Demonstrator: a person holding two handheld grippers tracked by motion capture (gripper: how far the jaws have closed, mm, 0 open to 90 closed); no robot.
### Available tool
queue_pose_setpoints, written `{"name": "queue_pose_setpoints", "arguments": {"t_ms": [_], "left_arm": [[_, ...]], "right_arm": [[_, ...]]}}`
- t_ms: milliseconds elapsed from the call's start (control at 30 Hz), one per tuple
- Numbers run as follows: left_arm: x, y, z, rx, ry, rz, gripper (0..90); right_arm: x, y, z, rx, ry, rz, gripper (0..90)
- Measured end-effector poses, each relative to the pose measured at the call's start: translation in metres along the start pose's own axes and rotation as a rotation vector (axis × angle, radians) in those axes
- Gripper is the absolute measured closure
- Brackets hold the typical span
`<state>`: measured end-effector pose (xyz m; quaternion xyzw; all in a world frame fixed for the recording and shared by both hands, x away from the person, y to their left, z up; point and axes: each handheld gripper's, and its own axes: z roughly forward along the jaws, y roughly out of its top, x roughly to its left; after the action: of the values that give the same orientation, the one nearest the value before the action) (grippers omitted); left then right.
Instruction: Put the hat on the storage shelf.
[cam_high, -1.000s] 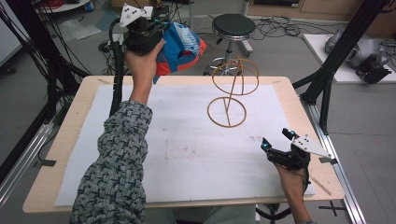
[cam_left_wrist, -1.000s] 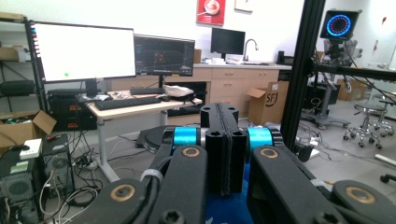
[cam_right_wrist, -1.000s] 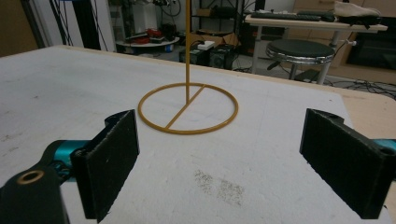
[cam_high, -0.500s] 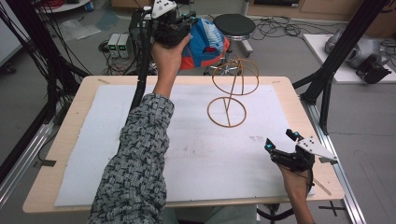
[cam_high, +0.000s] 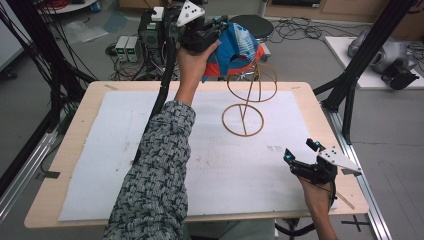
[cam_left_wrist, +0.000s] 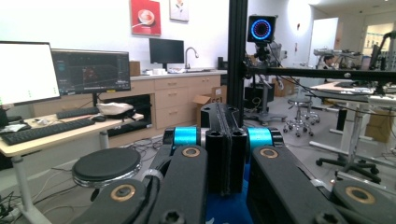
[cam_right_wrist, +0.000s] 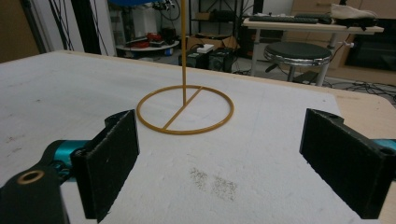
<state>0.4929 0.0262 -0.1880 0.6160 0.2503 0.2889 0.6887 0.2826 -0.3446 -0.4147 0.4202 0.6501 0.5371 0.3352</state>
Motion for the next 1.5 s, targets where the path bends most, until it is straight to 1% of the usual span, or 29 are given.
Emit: {"name": "queue_pose_setpoints", "arguments": {"t_ms": [133,233,300,400,467,533,567,667,767,867,900,967,1067,1167,1233,1300,1367,1500], "left_arm": [[-0.003,-0.005,0.006,0.007,-0.002,0.001,89.5],[-0.003,-0.007,0.009,0.012,0.019,-0.011,89.5],[-0.002,-0.007,0.010,0.009,0.046,-0.019,89.5],[0.002,-0.006,0.011,0.000,0.069,-0.031,89.5],[0.003,-0.005,0.012,-0.015,0.074,-0.049,89.5],[0.004,-0.004,0.012,-0.029,0.088,-0.055,89.5],[0.004,-0.004,0.013,-0.032,0.089,-0.059,89.5],[0.003,-0.006,0.016,-0.024,0.091,-0.055,89.5],[0.001,-0.009,0.020,-0.025,0.087,-0.056,89.5],[-0.001,-0.011,0.024,-0.018,0.085,-0.055,89.5],[-0.002,-0.012,0.026,-0.014,0.084,-0.056,89.5],[-0.003,-0.014,0.028,-0.012,0.078,-0.062,89.5],[-0.006,-0.015,0.030,-0.012,0.059,-0.071,89.5],[-0.010,-0.015,0.031,-0.009,0.042,-0.068,89.5],[-0.012,-0.015,0.032,0.001,0.029,-0.071,89.5],[-0.014,-0.016,0.032,0.017,0.017,-0.064,89.5],[-0.016,-0.016,0.033,0.031,-0.004,-0.060,89.5],[-0.024,-0.017,0.034,0.062,-0.043,-0.036,89.4]], "right_arm": [[0.000,0.000,0.000,0.002,0.000,-0.004,11.0],[0.001,0.000,-0.001,0.002,0.002,-0.008,10.9],[0.001,0.000,-0.001,0.002,0.002,-0.005,11.0],[-0.001,0.000,-0.001,-0.001,0.003,0.000,10.9],[-0.002,-0.001,-0.002,0.001,0.002,0.004,11.0],[-0.002,-0.001,-0.002,-0.001,-0.002,0.008,11.0],[-0.003,-0.001,-0.003,0.000,-0.001,0.011,10.9],[-0.003,-0.001,-0.003,-0.003,0.001,0.006,11.0],[-0.001,-0.001,-0.004,-0.003,0.003,0.004,11.0],[-0.002,-0.001,-0.006,0.002,0.002,0.004,11.0],[-0.002,-0.001,-0.006,-0.004,0.002,0.003,11.0],[-0.002,-0.001,-0.008,-0.001,-0.001,0.005,11.0],[-0.003,-0.001,-0.009,-0.005,-0.002,0.004,11.0],[-0.003,-0.001,-0.010,-0.002,-0.004,0.009,11.0],[-0.003,-0.001,-0.010,-0.002,-0.003,0.005,11.0],[-0.003,-0.001,-0.009,-0.001,-0.002,0.005,11.0],[-0.002,-0.001,-0.008,-0.002,0.000,0.000,11.0],[-0.001,-0.001,-0.007,0.000,0.005,-0.001,11.0]]}}
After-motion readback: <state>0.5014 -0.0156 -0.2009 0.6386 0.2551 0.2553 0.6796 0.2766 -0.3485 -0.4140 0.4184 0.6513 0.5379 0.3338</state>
